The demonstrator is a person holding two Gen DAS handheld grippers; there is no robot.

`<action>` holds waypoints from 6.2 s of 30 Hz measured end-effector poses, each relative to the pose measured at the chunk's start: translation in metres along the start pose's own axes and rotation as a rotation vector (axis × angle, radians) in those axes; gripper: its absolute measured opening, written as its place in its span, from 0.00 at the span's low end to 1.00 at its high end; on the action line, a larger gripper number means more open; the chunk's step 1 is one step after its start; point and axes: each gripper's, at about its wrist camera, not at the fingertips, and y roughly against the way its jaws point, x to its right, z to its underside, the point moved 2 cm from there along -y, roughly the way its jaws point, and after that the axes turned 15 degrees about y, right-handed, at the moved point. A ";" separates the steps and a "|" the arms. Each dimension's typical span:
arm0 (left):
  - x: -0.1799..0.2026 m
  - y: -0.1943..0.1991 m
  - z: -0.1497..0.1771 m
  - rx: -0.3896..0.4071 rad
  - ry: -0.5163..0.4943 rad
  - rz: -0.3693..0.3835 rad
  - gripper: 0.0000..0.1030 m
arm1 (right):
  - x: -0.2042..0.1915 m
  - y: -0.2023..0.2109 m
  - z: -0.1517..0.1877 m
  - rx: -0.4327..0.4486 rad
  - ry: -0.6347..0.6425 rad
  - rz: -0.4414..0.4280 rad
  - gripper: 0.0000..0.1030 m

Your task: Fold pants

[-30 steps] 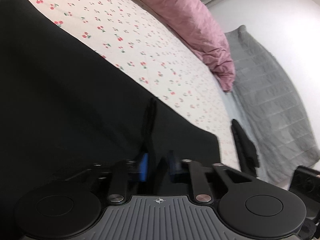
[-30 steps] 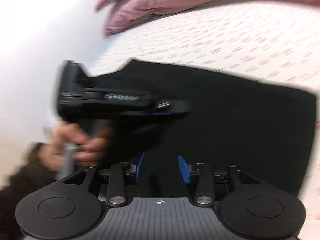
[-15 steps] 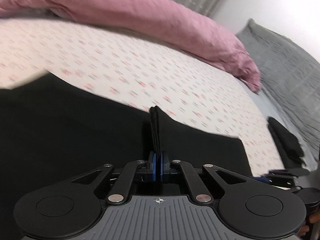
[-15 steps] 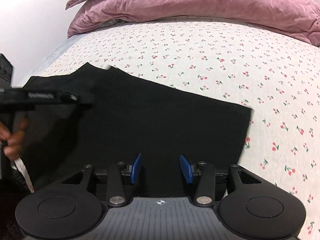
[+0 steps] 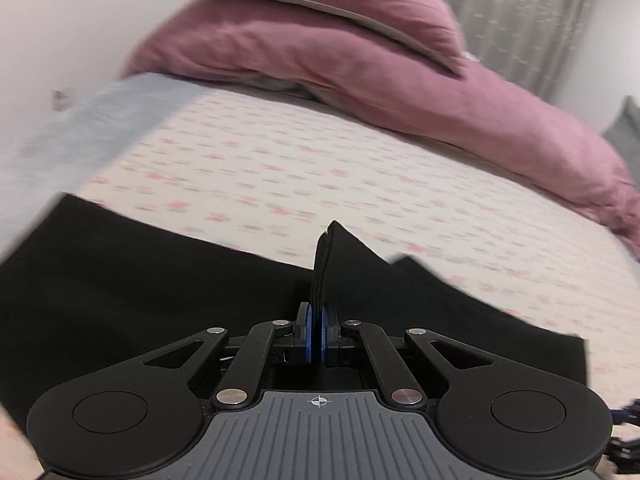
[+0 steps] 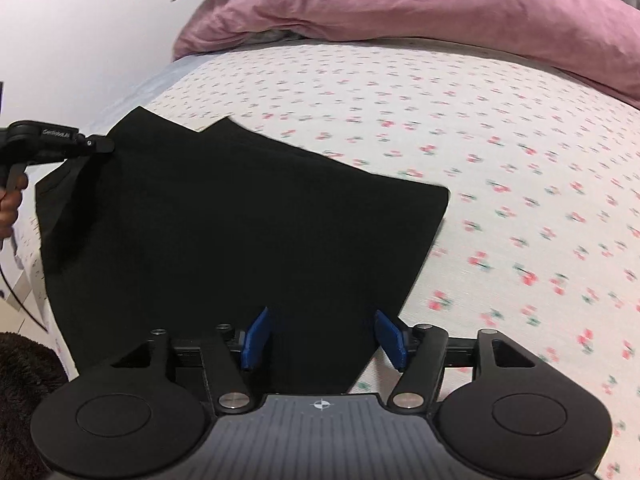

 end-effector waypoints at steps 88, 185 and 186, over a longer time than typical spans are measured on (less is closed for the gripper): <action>0.095 0.059 0.228 -0.065 -0.735 0.389 0.79 | -0.015 -0.058 0.005 -0.180 -0.431 -0.611 0.31; -0.059 0.092 0.144 0.061 0.227 0.211 0.11 | -0.096 -0.114 -0.139 0.172 -0.407 -0.305 0.10; -0.064 0.088 0.143 0.045 0.240 0.206 0.12 | -0.098 -0.118 -0.139 0.160 -0.405 -0.293 0.16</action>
